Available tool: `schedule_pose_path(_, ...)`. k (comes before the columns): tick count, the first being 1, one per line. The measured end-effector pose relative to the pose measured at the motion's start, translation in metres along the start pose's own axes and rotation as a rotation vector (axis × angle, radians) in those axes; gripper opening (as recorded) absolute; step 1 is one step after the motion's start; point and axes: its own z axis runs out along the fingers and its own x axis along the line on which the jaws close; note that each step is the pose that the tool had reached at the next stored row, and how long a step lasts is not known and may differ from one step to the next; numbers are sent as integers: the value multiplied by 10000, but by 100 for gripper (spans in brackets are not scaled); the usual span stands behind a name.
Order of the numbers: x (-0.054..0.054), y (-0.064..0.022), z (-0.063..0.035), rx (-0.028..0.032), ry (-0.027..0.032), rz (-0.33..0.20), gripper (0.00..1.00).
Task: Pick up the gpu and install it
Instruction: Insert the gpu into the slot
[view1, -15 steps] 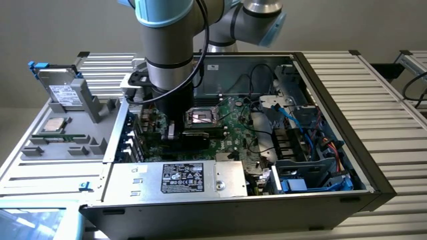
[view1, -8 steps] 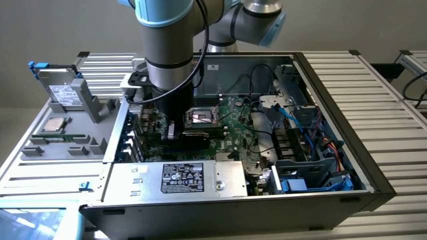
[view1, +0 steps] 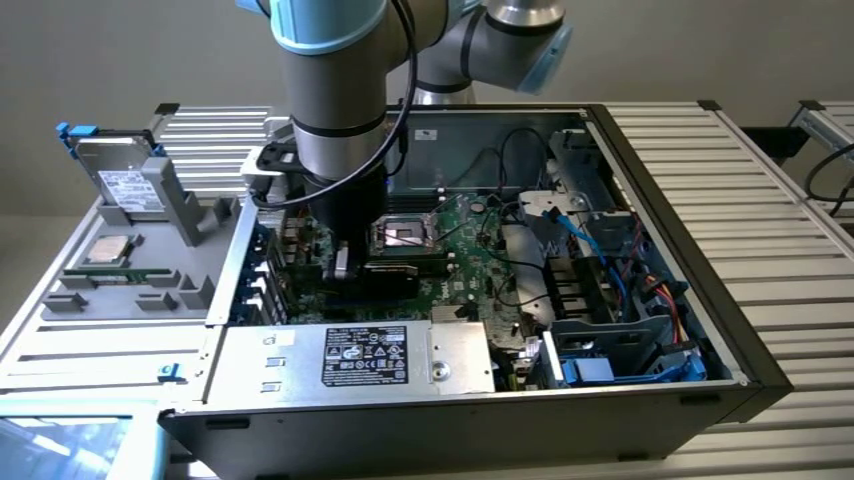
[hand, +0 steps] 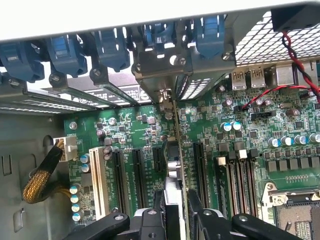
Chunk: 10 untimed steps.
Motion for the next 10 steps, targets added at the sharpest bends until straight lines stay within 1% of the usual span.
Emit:
schedule_pose_path(6, 0, -1, 0, -7, -3, 253, 29)
schedule_pose_path(10, 0, -1, 0, -8, -2, 283, 29)
